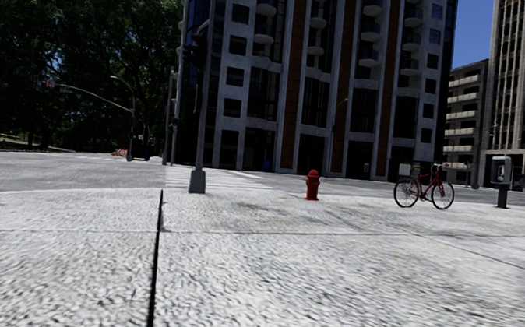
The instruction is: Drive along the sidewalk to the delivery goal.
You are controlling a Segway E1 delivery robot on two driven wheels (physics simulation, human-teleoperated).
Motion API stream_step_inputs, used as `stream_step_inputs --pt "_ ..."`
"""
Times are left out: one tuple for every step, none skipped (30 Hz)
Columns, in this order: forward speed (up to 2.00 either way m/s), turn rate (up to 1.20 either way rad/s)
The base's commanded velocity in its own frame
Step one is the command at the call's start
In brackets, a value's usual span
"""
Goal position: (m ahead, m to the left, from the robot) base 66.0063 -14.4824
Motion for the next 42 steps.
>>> stream_step_inputs --pt "2.0 0.0" --pt "2.0 0.0" --pt "2.0 0.0" --pt "2.0 0.0" --pt "2.0 0.0" --pt "2.0 0.0" --pt "2.0 0.0" --pt "2.0 0.0" --pt "2.0 0.0" --pt "2.0 0.0" --pt "2.0 0.0" --pt "2.0 0.0" --pt "2.0 0.0" --pt "2.0 0.0" --pt "2.0 0.0" --pt "2.0 0.0" --pt "2.0 0.0" --pt "2.0 0.0" --pt "2.0 0.0" --pt "2.0 0.0" --pt "2.0 0.0" --pt "2.0 0.0" --pt "2.0 0.0" --pt "2.0 0.0" --pt "2.0 0.0" --pt "2.0 0.0" --pt "2.0 0.0" --pt "2.0 0.0" --pt "2.0 0.0" --pt "2.0 0.0" --pt "2.0 0.0" --pt "2.0 0.0" --pt "2.0 0.0" --pt "2.0 0.0" --pt "2.0 0.0" --pt "2.0 0.0" --pt "2.0 0.0" --pt "2.0 0.0" --pt "2.0 0.0" --pt "2.0 0.0" --pt "2.0 0.0" --pt "2.0 0.0"
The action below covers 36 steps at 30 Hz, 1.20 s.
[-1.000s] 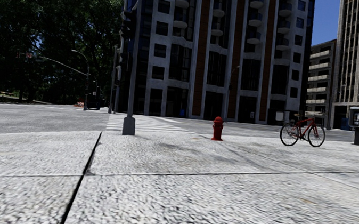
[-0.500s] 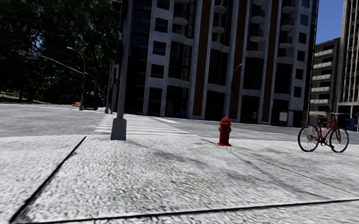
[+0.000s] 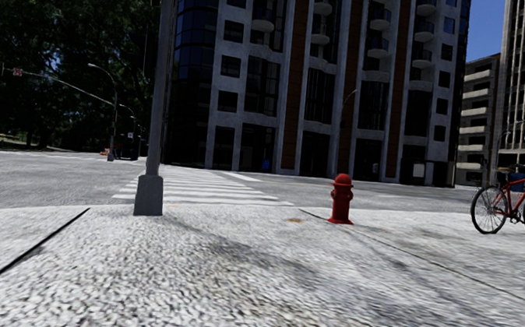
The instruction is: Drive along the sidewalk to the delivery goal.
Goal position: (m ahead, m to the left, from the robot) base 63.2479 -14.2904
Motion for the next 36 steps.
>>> stream_step_inputs --pt "2.0 0.0" --pt "2.0 0.0" --pt "2.0 0.0" --pt "2.0 0.0" --pt "2.0 0.0" --pt "2.0 0.0" --pt "2.0 0.0" --pt "2.0 0.0" --pt "2.0 0.0" --pt "2.0 0.0" --pt "2.0 0.0" --pt "2.0 0.0" --pt "2.0 0.0" --pt "2.0 0.0" --pt "2.0 0.0" --pt "2.0 0.0" --pt "2.0 0.0" --pt "2.0 0.0" --pt "2.0 0.0" --pt "2.0 0.0" --pt "2.0 0.0" --pt "2.0 0.0" --pt "2.0 0.15" --pt "2.0 0.15" --pt "2.0 0.23" --pt "2.0 0.25" --pt "2.0 0.26" --pt "2.0 0.26" --pt "2.0 0.29" --pt "2.0 0.33" --pt "2.0 0.35" --pt "2.0 0.35" --pt "2.0 0.35" --pt "2.0 0.35" --pt "2.0 0.35" --pt "2.0 0.35"
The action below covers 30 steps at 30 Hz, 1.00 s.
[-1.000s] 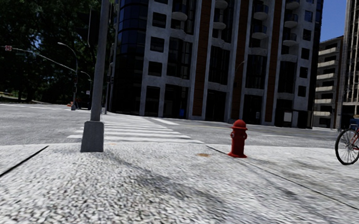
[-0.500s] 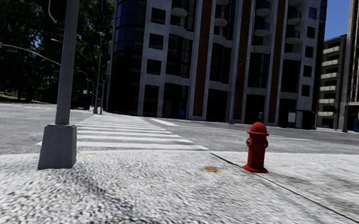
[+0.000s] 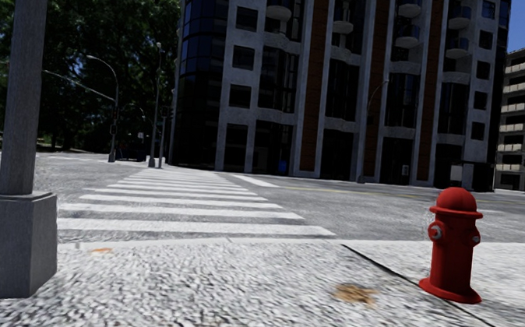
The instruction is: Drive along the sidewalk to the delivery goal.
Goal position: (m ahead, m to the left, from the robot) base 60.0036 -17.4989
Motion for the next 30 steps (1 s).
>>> stream_step_inputs --pt "2.0 0.35" --pt "2.0 0.35" --pt "2.0 0.35" --pt "2.0 0.35" --pt "2.0 0.35" --pt "2.0 0.35" --pt "2.0 0.35" --pt "2.0 0.35" --pt "2.0 0.35" --pt "2.0 0.35" --pt "2.0 0.35" --pt "2.0 0.35" --pt "2.0 0.35" --pt "2.0 0.35" --pt "2.0 0.35" --pt "2.0 0.35" --pt "2.0 0.35" --pt "2.0 0.35" --pt "2.0 0.35" --pt "2.0 0.35" --pt "2.0 0.35" --pt "2.0 0.35" --pt "2.0 0.35" --pt "2.0 0.35" --pt "2.0 0.35" --pt "2.0 0.35" --pt "2.0 0.35" --pt "2.0 0.35" --pt "2.0 0.35" --pt "2.0 0.32"
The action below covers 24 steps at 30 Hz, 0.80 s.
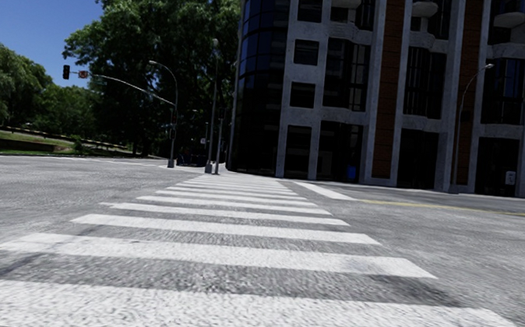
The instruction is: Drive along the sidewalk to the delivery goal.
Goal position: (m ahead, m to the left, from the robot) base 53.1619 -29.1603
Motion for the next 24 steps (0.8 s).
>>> stream_step_inputs --pt "2.0 0.15" --pt "2.0 0.15" --pt "2.0 0.0" --pt "2.0 0.0" --pt "2.0 0.0" --pt "2.0 0.0" --pt "2.0 0.0" --pt "2.0 0.0" --pt "1.93 0.0" --pt "1.93 0.0" --pt "1.57 0.0" --pt "1.36 0.0" --pt "1.36 0.0" --pt "1.28 0.0" --pt "1.26 0.0" --pt "1.25 0.0" --pt "1.25 0.0" --pt "1.25 0.0" --pt "1.25 0.0" --pt "1.25 0.0" --pt "1.25 0.0" --pt "1.25 0.0" --pt "1.26 0.0" --pt "1.26 0.0"
